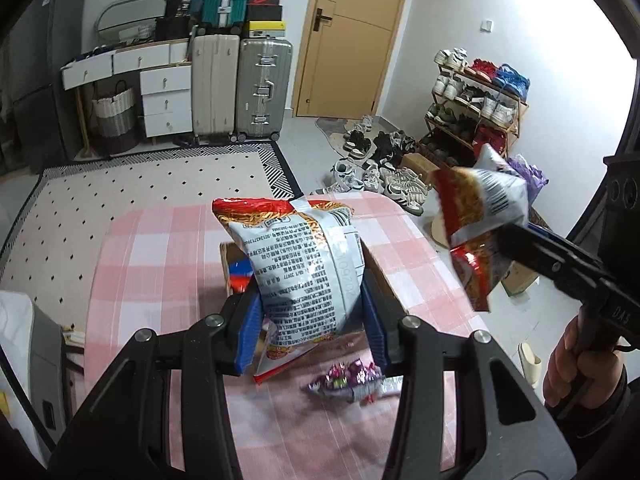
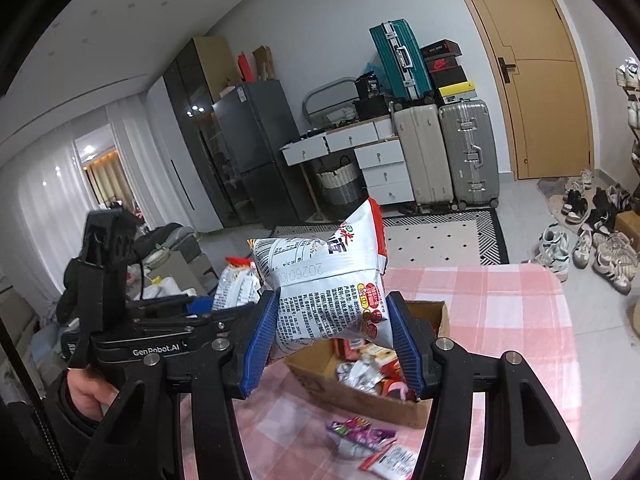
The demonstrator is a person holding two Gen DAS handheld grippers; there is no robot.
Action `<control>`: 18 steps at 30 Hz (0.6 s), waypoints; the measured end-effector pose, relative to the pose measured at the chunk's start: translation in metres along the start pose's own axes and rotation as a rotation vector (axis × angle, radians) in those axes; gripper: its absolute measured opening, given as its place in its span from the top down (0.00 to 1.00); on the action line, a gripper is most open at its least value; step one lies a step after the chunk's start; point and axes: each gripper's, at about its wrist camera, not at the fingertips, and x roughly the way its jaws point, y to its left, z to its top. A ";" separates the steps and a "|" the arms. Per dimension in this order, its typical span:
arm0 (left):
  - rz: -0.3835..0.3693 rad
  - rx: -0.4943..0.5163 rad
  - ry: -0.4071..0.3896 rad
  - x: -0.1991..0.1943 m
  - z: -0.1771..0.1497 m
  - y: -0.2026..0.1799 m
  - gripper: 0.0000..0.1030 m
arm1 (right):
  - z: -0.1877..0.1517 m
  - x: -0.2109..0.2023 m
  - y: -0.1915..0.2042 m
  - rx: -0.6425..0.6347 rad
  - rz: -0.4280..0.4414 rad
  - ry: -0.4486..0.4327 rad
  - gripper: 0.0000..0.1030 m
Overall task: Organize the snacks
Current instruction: 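Lower both chip bags over the box and open both grippers to drop them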
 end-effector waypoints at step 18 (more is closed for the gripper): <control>-0.024 -0.051 0.062 0.114 0.056 0.019 0.60 | 0.010 0.101 -0.028 0.001 -0.047 0.137 0.46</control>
